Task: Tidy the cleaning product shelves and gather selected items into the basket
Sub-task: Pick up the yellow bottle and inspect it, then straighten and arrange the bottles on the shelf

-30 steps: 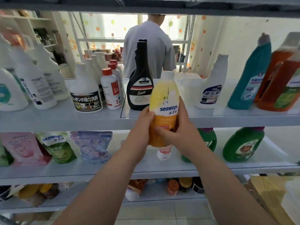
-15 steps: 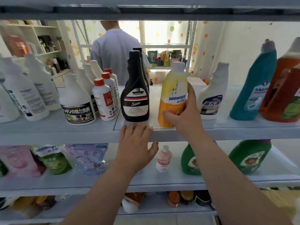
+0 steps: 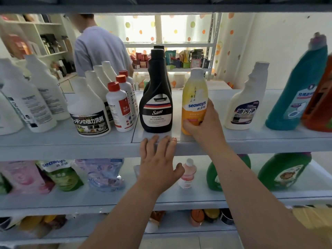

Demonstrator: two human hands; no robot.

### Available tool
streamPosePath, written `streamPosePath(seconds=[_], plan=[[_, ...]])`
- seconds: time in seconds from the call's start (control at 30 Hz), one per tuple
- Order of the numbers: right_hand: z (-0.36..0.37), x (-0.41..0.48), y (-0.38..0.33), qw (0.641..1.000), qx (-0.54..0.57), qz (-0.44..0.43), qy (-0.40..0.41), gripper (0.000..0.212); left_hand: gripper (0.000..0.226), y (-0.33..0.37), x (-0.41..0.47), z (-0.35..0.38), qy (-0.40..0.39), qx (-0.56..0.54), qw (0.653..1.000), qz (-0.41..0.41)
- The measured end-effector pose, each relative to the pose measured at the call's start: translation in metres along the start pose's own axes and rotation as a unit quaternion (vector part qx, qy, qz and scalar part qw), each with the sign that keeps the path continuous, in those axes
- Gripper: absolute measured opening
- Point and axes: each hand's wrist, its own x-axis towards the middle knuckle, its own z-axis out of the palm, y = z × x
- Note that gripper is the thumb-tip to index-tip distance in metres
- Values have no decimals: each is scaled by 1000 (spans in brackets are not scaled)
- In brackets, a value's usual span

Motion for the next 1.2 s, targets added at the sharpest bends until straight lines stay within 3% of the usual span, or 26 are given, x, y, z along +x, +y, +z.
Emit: streamPosePath(seconds=[0.3,0.43,0.5,0.6,0.7,0.8,0.97,1.07,1.2], plan=[[11,-3,-1,992,-117,33,45,81,85,-2,-2,-2,-7,-9,1000,12],[6,-16,-4,970,-242,31,7,89,88,-5,-3,-6,-35,0,999,14],[-4,-34,1,956,-293,-4,-10,79,88,-7,-4,-6,-31,0,999,20],[-30,-67,15,935,-336,-114,-22,47,90,-11,-6,-3,-3,-5,999,34],[-64,-87,33,921,-346,-172,-57,45,92,-9,-10,0,11,-3,999,33],[-101,-85,48,919,-348,-175,-56,38,86,6,-9,-5,16,4,1000,21],[-156,-50,71,912,-389,-123,-48,30,59,79,17,-19,17,-91,985,142],[-174,-32,89,921,-376,-97,-34,39,70,127,59,-24,-4,-224,973,54],[-171,-35,111,923,-364,-121,5,39,92,163,129,-11,-23,-376,917,-128]])
